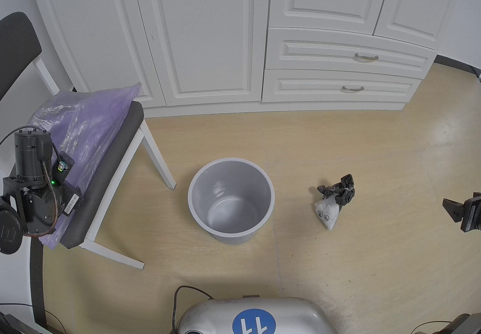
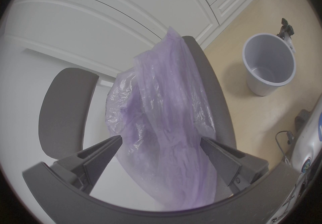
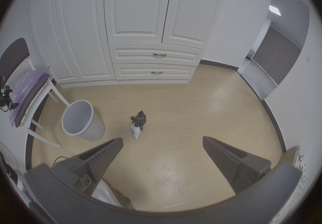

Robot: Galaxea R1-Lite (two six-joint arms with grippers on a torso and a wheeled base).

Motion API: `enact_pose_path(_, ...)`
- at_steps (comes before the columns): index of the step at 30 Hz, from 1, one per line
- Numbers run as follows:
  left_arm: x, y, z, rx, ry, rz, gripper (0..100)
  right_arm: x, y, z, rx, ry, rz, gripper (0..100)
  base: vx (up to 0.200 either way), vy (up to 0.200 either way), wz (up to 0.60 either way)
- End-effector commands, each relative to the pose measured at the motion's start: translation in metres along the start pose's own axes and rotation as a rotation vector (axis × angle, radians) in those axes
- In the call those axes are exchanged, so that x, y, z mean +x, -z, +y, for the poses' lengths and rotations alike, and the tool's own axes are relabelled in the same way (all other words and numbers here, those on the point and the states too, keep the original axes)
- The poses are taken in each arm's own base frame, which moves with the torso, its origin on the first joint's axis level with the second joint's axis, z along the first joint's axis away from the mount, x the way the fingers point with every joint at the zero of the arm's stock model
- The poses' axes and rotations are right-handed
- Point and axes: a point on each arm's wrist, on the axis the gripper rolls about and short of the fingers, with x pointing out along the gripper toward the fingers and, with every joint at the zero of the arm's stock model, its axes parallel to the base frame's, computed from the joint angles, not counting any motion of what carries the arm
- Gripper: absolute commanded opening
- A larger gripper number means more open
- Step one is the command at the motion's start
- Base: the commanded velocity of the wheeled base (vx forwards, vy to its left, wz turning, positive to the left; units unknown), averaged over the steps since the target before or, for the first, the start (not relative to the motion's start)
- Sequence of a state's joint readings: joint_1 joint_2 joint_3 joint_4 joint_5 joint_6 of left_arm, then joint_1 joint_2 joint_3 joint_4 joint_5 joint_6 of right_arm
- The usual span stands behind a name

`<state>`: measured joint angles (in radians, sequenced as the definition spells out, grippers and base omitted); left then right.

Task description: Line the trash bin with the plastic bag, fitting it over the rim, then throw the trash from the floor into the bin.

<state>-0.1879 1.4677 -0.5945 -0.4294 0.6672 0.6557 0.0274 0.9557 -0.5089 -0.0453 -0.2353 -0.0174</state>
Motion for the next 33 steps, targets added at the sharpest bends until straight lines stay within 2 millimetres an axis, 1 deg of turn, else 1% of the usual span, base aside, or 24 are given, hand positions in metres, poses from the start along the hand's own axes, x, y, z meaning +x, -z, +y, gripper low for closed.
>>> enact_pose_path(1, 0.009, 0.004, 0.002, 0.0, -0.015, 0.036, 100, 0.0, 0.001, 0.0, 0.0, -0.001, 0.002, 100, 0.0, 0.0, 0.0)
enact_pose_path(8, 0.012, 0.009, 0.009, -0.005, -0.041, 0.061, 100, 0.0, 0.002, 0.0, -0.003, -0.001, 0.006, 100, 0.0, 0.0, 0.0)
enact_pose_path(11, 0.014, 0.011, 0.017, -0.013, -0.072, 0.072, 100, 0.001, 0.002, 0.0, -0.001, 0.005, 0.008, 100, 0.0, 0.0, 0.0)
enact_pose_path(14, 0.008, 0.008, 0.026, -0.041, -0.111, 0.031, 100, 0.001, 0.002, -0.001, -0.007, 0.006, 0.007, 100, 0.0, 0.0, 0.0)
enact_pose_path(19, -0.005, 0.008, 0.037, -0.006, -0.148, -0.015, 100, 0.001, 0.003, 0.0, -0.013, 0.006, 0.012, 100, 0.0, 0.0, 0.0)
enact_pose_path(22, -0.006, 0.008, 0.037, -0.004, -0.148, -0.019, 100, 0.001, 0.002, -0.001, -0.013, 0.006, 0.01, 100, 0.0, 0.0, 0.0)
enact_pose_path(23, -0.009, 0.011, 0.035, 0.006, -0.125, -0.01, 100, 0.001, 0.003, -0.001, -0.014, 0.006, 0.012, 100, 0.0, 0.0, 0.0)
enact_pose_path(26, -0.005, 0.015, 0.03, 0.021, -0.108, 0.017, 100, 0.001, 0.003, -0.001, -0.014, 0.006, 0.01, 100, 0.0, 0.0, 0.0)
enact_pose_path(33, 0.01, 0.013, 0.021, -0.007, -0.08, 0.05, 100, 0.001, 0.004, -0.001, -0.015, 0.009, 0.012, 100, 0.0, 0.0, 0.0)
